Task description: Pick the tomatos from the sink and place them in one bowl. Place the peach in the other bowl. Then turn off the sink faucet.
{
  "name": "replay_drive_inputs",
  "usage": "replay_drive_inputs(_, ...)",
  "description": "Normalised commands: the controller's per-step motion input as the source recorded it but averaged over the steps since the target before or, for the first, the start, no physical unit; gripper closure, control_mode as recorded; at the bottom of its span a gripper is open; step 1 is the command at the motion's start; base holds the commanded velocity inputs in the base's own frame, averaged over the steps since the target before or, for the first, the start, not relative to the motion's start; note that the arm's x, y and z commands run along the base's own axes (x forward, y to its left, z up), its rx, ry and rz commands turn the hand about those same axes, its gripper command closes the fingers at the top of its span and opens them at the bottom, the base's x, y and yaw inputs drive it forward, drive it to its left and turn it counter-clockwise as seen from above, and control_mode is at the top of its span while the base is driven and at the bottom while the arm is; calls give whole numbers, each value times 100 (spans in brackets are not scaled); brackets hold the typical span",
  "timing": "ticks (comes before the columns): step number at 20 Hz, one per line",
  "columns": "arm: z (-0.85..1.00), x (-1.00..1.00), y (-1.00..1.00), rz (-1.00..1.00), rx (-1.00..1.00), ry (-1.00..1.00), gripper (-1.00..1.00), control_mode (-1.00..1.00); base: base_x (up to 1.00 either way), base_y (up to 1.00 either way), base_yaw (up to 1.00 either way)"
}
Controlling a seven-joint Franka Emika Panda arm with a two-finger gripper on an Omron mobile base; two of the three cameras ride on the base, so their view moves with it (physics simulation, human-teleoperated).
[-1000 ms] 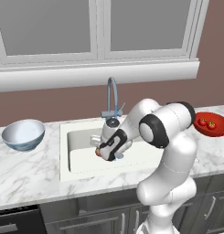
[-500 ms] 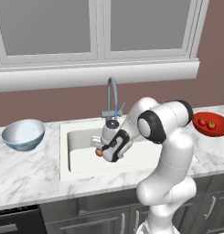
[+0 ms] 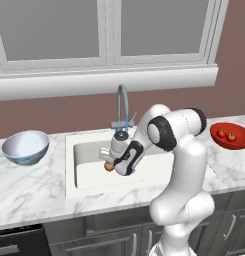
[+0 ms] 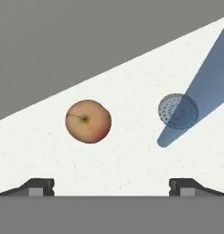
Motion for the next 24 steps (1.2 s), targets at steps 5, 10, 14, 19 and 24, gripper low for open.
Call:
replay_drive_inputs(5, -17, 7, 6, -4, 0, 1, -100, -100, 0, 0, 0)
replay_drive_inputs(10, -14, 10, 2, -3, 0, 3, -100, -100, 0, 0, 0)
replay_drive_inputs(14, -10, 18, 0, -3, 0, 6, -100, -100, 0, 0, 0)
replay_drive_inputs(19, -9, 22, 0, -3, 0, 6, -100, -100, 0, 0, 0)
replay_drive_inputs(24, -2, 30, 0, -3, 0, 4, -100, -100, 0, 0, 0)
